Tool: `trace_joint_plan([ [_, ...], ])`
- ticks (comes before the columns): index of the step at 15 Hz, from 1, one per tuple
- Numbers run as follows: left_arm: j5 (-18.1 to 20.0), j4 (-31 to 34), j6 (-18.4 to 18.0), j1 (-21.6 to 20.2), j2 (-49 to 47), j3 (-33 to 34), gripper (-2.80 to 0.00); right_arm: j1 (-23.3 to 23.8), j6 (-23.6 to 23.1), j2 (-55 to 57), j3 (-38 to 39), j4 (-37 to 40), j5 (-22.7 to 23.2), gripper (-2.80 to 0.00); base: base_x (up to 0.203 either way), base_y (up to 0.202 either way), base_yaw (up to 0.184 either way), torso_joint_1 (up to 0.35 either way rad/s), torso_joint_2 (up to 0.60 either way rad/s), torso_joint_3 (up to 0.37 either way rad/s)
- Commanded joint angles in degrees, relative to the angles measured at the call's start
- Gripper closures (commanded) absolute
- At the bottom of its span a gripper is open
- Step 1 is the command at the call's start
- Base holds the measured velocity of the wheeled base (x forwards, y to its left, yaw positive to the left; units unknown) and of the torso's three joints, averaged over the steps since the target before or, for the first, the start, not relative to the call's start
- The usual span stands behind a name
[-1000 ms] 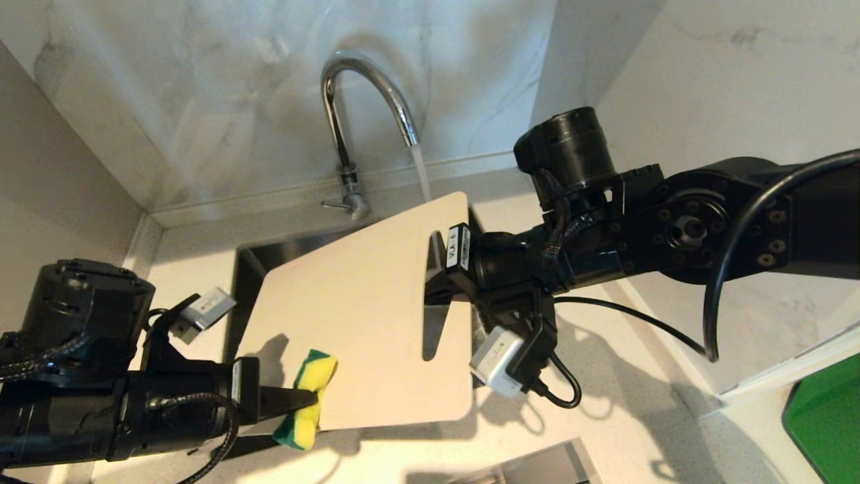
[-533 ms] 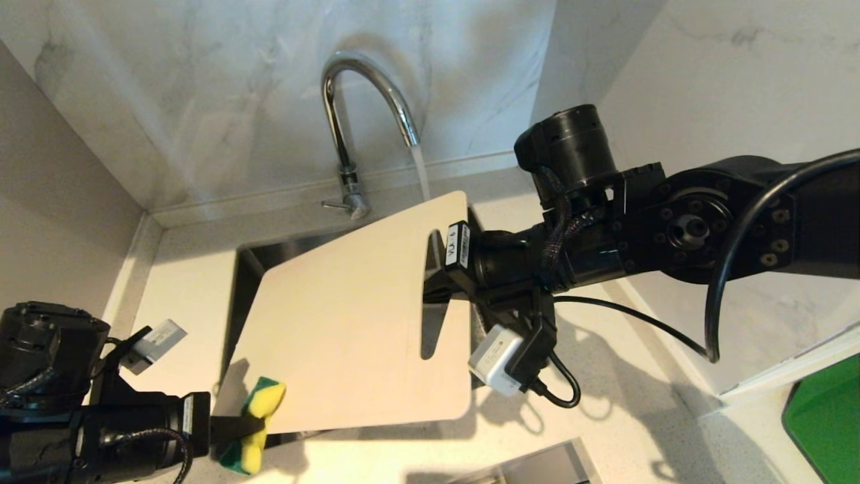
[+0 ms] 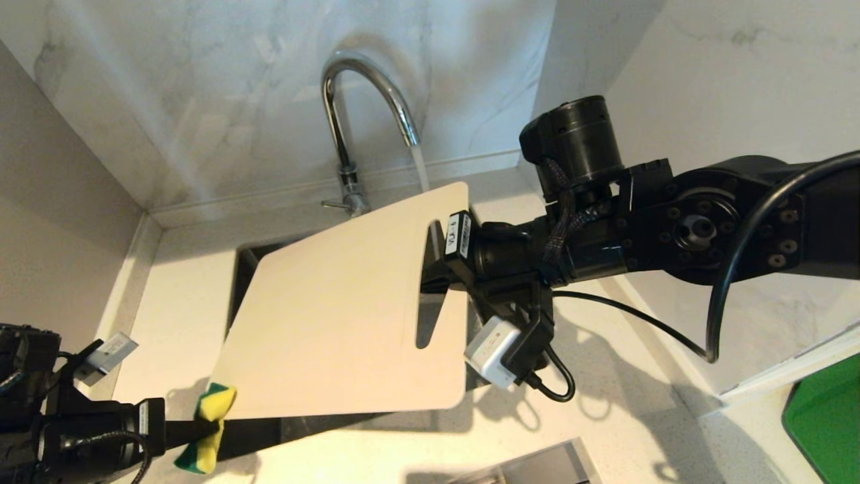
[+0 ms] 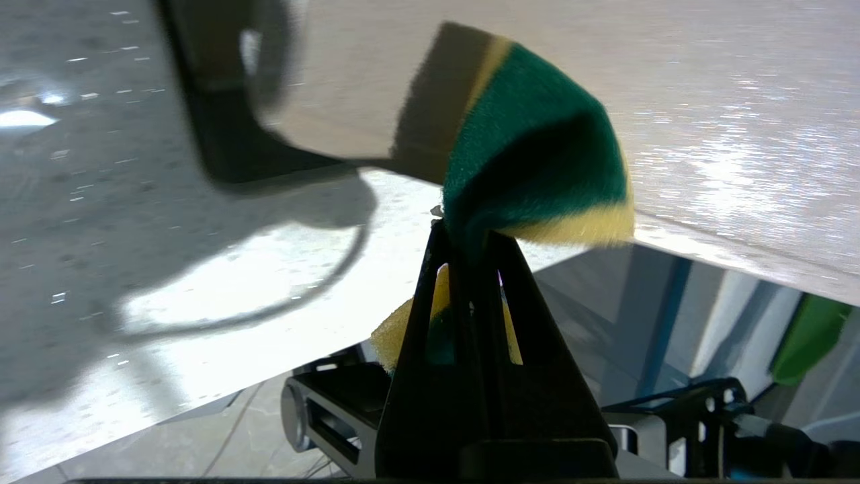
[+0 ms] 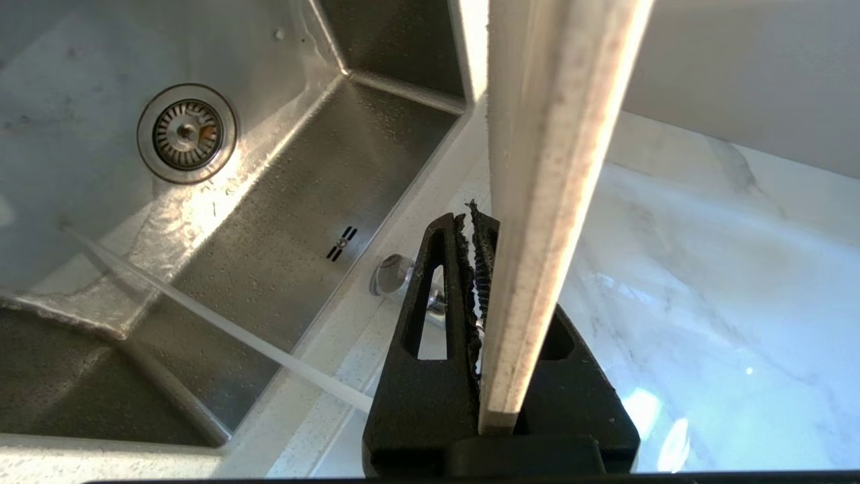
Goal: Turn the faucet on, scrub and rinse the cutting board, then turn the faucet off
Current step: Scrub the cutting board underwater
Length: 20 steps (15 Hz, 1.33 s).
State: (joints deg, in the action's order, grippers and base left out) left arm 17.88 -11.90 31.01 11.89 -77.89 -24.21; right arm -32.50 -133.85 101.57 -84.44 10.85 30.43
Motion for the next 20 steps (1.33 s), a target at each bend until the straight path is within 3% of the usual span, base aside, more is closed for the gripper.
trace_joint_plan([
  [1,2.79,-0.09,-1.39,-5.54,-0.57,1.35,0.00,-0.02,-0.80,-0.23,0.07,0.14,0.07,0.00,0.000,0.000,0.000,0.000,0.00,0.000],
  [5,9.22,-0.13,-8.41,-18.38,-5.51,1.42,0.00,-0.02,-0.71,-0.23,0.16,0.14,0.16,0.00,0.000,0.000,0.000,0.000,0.00,0.000],
  [7,11.48,-0.10,-10.04,-21.73,-5.96,-0.28,0.00,-0.02,-0.71,-0.23,0.13,0.14,0.16,0.00,0.000,0.000,0.000,0.000,0.00,0.000],
  [12,13.18,1.27,-9.34,-22.88,-4.14,-6.47,0.00,-0.02,-0.80,-0.67,1.17,0.14,0.16,0.00,0.000,0.000,0.000,0.000,0.00,0.000],
  [20,15.45,11.94,-6.28,-23.82,0.98,-17.68,0.00,0.55,-0.98,-0.59,3.24,0.14,-0.06,0.00,0.000,0.000,0.000,0.000,0.00,0.000],
])
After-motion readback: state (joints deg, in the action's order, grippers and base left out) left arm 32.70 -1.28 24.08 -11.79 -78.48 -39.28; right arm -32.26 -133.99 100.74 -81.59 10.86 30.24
